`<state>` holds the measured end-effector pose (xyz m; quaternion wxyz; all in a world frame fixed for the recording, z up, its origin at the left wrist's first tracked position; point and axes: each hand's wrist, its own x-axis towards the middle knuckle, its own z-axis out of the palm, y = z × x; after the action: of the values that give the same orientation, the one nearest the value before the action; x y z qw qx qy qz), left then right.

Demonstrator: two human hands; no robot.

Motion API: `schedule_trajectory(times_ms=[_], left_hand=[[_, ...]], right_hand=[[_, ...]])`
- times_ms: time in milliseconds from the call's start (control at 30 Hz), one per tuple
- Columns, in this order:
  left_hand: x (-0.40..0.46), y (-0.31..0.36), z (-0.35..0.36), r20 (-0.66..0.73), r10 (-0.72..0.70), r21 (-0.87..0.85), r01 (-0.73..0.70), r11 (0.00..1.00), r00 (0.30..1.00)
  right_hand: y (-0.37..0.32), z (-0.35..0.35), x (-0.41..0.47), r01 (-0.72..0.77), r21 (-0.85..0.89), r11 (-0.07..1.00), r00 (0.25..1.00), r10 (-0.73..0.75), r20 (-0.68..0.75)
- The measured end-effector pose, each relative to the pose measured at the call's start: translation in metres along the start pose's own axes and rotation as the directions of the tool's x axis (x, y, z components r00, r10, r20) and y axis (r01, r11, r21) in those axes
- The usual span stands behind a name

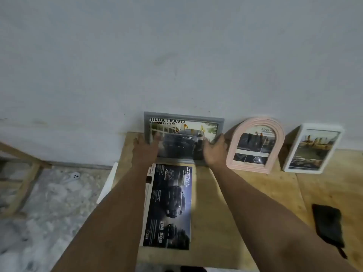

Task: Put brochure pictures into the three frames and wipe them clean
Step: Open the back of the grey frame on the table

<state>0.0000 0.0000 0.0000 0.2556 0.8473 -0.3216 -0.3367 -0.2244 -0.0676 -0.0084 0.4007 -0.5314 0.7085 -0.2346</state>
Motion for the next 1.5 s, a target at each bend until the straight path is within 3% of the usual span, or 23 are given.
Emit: schedule_trajectory(times_ms=[200, 433, 600, 700, 933, 1100, 1267, 1400, 1500], left_hand=[[0.032, -0.004, 0.006, 0.147, -0.026, -0.310, 0.071, 0.948, 0.989], [0.023, -0.007, -0.012, 0.186, 0.018, -0.373, 0.053, 0.927, 0.982], [-0.042, 0.015, -0.046, 0.138, 0.091, -0.429, -0.023, 0.903, 0.986], [-0.065, 0.001, -0.041, 0.139, 0.071, -0.460, 0.001, 0.888, 0.988], [-0.172, -0.006, -0.026, 0.186, 0.161, -0.521, -0.041, 0.852, 0.969], [-0.243, -0.009, -0.007, 0.278, 0.154, -0.468, -0.006, 0.884, 0.948], [-0.269, -0.013, 0.031, 0.387, 0.095, -0.470, 0.108, 0.876, 0.917], [-0.292, 0.000, 0.052, 0.411, 0.129, -0.539, 0.126, 0.833, 0.903], [-0.290, -0.004, 0.081, 0.439, 0.042, -0.549, 0.230, 0.804, 0.898]], right_hand=[[-0.004, 0.006, 0.010, -0.068, 0.082, 0.994, 0.998, 0.068, -0.002], [-0.005, -0.005, -0.002, -0.030, 0.191, 0.981, 0.999, 0.034, -0.015], [-0.012, -0.031, -0.044, 0.006, 0.260, 0.966, 1.000, -0.001, -0.019], [-0.009, -0.056, -0.079, 0.009, 0.314, 0.949, 0.998, 0.012, -0.064], [0.041, -0.122, -0.166, -0.105, 0.528, 0.843, 0.965, 0.214, -0.150], [0.093, -0.166, -0.220, -0.162, 0.612, 0.774, 0.921, 0.341, -0.187], [0.142, -0.205, -0.238, -0.247, 0.652, 0.717, 0.892, 0.430, -0.135], [0.175, -0.228, -0.228, -0.300, 0.700, 0.648, 0.888, 0.458, -0.043], [0.203, -0.242, -0.211, -0.332, 0.724, 0.605, 0.897, 0.439, 0.044]])
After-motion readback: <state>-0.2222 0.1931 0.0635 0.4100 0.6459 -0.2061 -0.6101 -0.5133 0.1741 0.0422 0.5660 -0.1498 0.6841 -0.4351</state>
